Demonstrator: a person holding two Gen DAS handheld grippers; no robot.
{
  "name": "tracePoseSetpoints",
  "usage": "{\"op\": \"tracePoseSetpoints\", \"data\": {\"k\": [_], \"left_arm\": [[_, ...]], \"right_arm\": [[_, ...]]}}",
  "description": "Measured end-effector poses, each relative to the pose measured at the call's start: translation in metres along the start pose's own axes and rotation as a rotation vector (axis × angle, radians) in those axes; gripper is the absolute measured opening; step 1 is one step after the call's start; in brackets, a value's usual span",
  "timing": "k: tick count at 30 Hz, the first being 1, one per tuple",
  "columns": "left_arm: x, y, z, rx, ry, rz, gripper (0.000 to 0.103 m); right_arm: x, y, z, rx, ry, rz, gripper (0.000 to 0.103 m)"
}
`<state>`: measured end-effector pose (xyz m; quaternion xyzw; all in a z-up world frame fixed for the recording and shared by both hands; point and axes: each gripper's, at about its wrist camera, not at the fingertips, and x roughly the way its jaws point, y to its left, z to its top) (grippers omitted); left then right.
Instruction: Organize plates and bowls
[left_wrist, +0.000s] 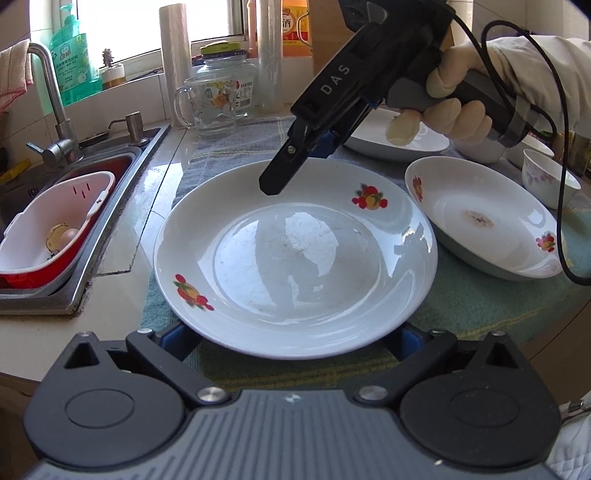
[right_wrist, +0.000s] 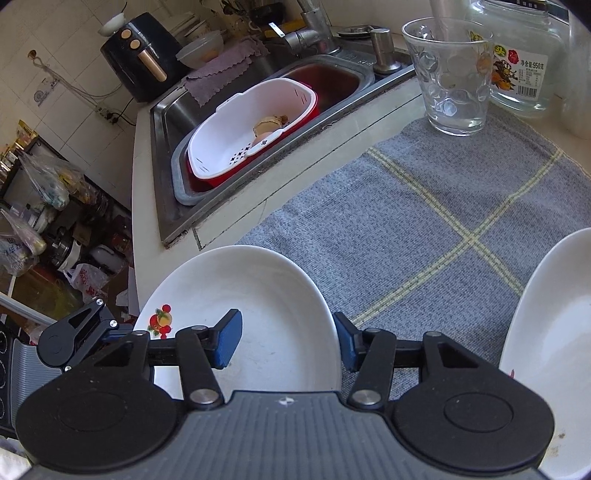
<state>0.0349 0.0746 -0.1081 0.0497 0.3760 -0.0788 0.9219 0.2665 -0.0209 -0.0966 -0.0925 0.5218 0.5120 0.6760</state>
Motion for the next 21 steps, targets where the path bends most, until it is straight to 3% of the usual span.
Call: {"op": "tracePoseSetpoints", "data": {"k": [10, 21], "left_arm": [[0.011, 0.023, 0.032, 0.044, -0.025, -0.017, 0.101], [0.052, 0.057, 0.068, 0.108, -0.042, -0.062, 0.101]], "right_arm": [[-0.014, -0.012, 0.024, 0.007, -0.068, -0.031, 0.060], [-0.013, -0.049, 0.057, 0.059, -0.125, -0.091, 0.060]]}}
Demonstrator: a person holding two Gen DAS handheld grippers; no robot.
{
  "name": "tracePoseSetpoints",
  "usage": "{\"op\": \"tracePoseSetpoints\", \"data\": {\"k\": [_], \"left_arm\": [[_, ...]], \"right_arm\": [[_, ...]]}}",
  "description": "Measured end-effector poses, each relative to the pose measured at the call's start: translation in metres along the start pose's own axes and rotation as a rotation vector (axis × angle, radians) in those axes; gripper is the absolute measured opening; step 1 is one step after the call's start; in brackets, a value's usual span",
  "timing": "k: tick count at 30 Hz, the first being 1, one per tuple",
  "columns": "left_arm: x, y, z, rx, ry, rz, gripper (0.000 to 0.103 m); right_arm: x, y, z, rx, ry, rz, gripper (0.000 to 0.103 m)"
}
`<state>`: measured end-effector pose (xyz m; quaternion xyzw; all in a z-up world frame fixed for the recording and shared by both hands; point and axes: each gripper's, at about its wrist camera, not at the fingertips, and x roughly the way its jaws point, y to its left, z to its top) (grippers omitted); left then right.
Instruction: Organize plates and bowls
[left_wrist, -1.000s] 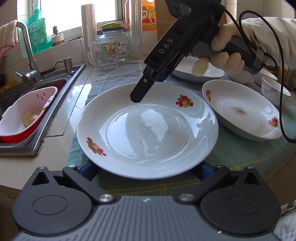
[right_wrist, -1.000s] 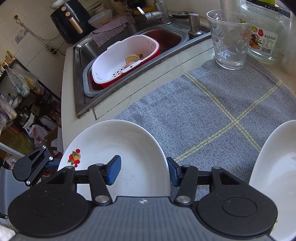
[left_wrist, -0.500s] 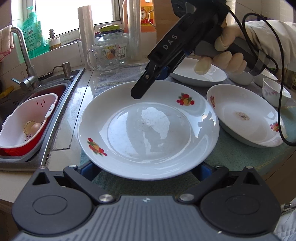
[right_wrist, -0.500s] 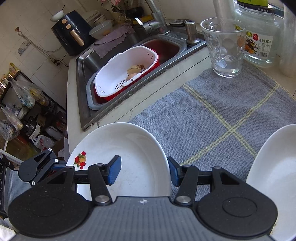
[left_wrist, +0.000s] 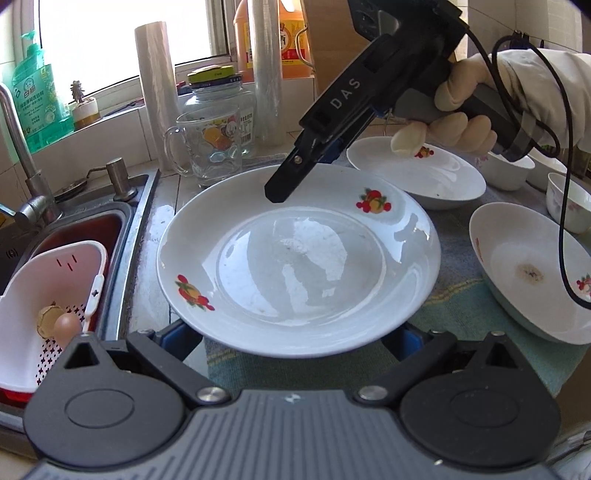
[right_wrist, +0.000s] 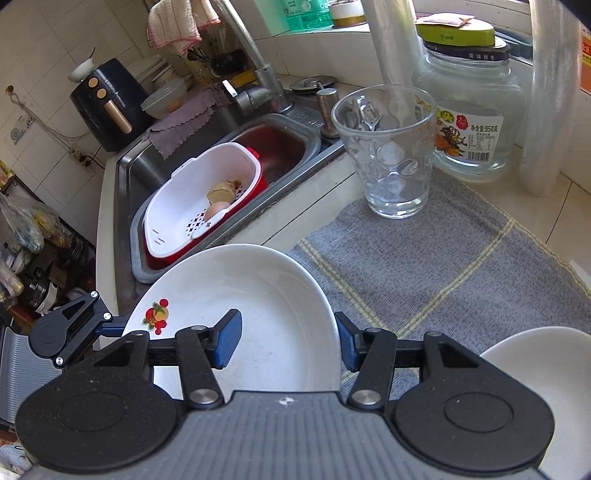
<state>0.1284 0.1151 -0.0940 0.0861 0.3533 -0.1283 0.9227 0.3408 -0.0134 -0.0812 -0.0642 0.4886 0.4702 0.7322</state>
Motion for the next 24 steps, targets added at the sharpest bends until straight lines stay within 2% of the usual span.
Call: {"op": "tracePoseSetpoints", "data": {"k": [9, 24], "left_arm": [[0.029, 0.025, 0.011, 0.047, 0.003, -0.037, 0.101], [0.048, 0.040, 0.018, 0.064, 0.011, -0.055, 0.101]], "right_arm": [[0.010, -0.020, 0.017, 0.033, -0.018, -0.047, 0.060], [0.023, -0.038, 0.019, 0.075, -0.012, -0.082, 0.061]]}}
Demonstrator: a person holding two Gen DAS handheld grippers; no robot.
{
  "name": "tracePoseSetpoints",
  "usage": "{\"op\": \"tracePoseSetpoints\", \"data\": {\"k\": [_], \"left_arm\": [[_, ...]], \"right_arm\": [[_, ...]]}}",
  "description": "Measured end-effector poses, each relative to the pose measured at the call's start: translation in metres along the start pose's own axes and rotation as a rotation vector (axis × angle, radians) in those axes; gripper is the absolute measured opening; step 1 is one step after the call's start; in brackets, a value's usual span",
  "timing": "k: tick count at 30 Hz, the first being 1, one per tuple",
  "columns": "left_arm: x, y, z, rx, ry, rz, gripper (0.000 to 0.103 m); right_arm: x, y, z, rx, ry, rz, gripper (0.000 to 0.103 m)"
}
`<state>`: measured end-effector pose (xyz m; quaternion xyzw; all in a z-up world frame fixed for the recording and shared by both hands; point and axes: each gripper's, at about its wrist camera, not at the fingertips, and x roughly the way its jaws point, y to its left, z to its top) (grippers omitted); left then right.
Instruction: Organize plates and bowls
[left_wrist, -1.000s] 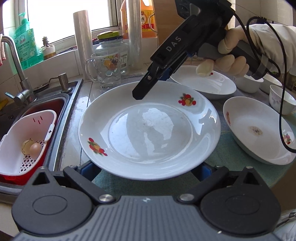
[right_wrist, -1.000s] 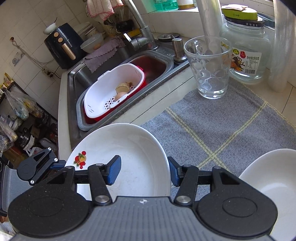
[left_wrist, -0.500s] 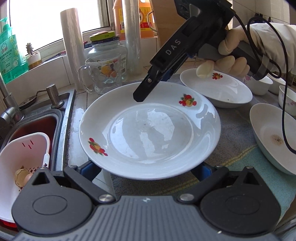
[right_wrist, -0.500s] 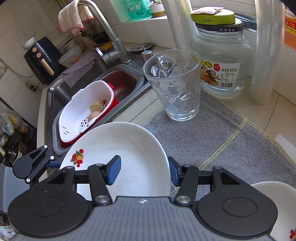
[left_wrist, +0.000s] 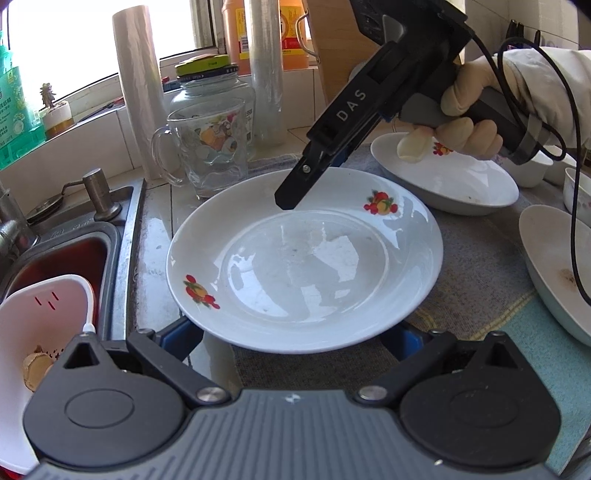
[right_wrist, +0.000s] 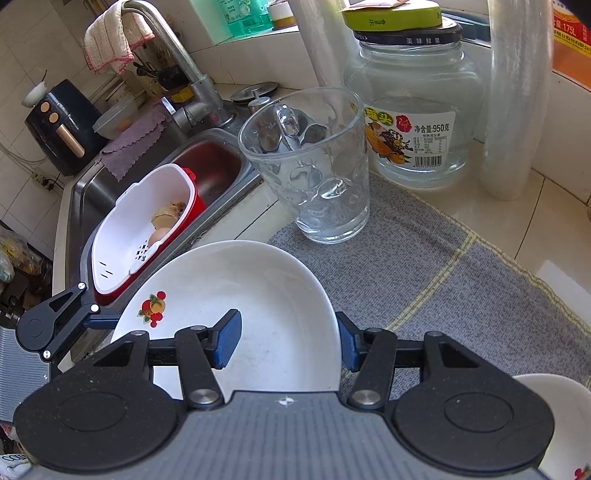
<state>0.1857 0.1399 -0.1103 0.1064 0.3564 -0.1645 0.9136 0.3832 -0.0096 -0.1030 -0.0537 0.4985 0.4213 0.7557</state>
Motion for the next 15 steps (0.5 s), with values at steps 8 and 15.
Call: {"op": "tracePoseSetpoints", "data": {"k": [8, 15], "left_arm": [[0.001, -0.004, -0.003, 0.029, 0.008, -0.004, 0.101], [-0.006, -0.004, -0.005, 0.008, -0.003, -0.012, 0.101]], "right_arm": [[0.003, 0.007, -0.005, -0.029, 0.011, 0.004, 0.075], [-0.007, 0.020, -0.007, -0.062, -0.026, -0.001, 0.101]]}}
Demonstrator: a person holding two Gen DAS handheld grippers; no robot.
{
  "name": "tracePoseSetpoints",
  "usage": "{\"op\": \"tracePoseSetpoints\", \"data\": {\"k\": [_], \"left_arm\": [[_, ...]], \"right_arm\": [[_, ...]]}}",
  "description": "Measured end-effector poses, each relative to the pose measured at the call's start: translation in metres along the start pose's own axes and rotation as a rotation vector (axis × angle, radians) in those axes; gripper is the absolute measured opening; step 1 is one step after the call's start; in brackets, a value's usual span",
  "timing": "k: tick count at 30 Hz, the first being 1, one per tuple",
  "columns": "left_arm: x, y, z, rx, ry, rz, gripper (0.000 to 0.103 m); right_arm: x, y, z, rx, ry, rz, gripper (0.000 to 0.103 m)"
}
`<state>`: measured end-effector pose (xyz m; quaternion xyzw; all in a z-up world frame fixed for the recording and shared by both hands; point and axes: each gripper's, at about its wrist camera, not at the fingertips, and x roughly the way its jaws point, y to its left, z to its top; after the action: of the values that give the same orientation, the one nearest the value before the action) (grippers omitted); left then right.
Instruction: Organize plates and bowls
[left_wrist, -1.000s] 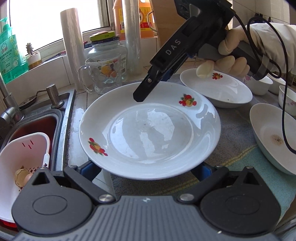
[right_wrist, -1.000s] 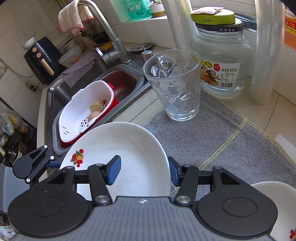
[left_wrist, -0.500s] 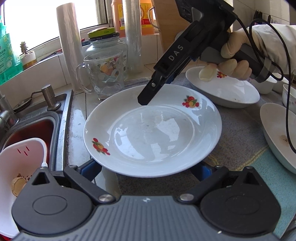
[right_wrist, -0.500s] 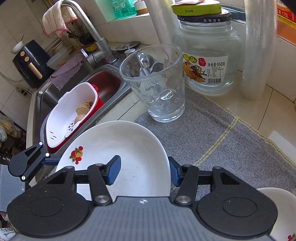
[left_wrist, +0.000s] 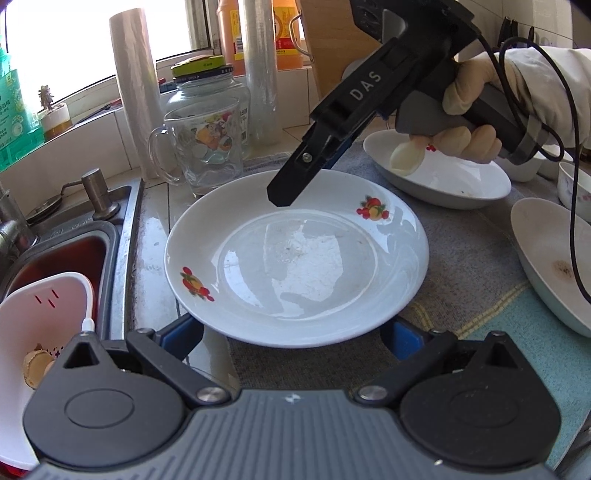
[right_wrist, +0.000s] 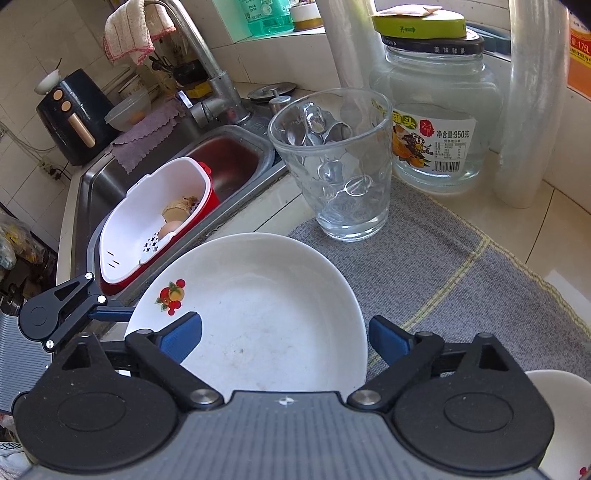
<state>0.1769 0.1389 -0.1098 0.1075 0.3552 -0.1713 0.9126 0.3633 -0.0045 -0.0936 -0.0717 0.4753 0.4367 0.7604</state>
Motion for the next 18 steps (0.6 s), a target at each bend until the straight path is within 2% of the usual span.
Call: {"op": "tracePoseSetpoints", "data": {"k": [9, 18], "left_arm": [[-0.022, -0.007, -0.001, -0.042, -0.016, -0.007, 0.101], [-0.042, -0.033, 0.001, -0.074, -0.029, -0.006, 0.102]], "right_arm": [[-0.022, 0.019, -0.012, -0.034, -0.040, -0.049, 0.103], [-0.062, 0.045, -0.049, -0.044, -0.117, -0.105, 0.103]]}}
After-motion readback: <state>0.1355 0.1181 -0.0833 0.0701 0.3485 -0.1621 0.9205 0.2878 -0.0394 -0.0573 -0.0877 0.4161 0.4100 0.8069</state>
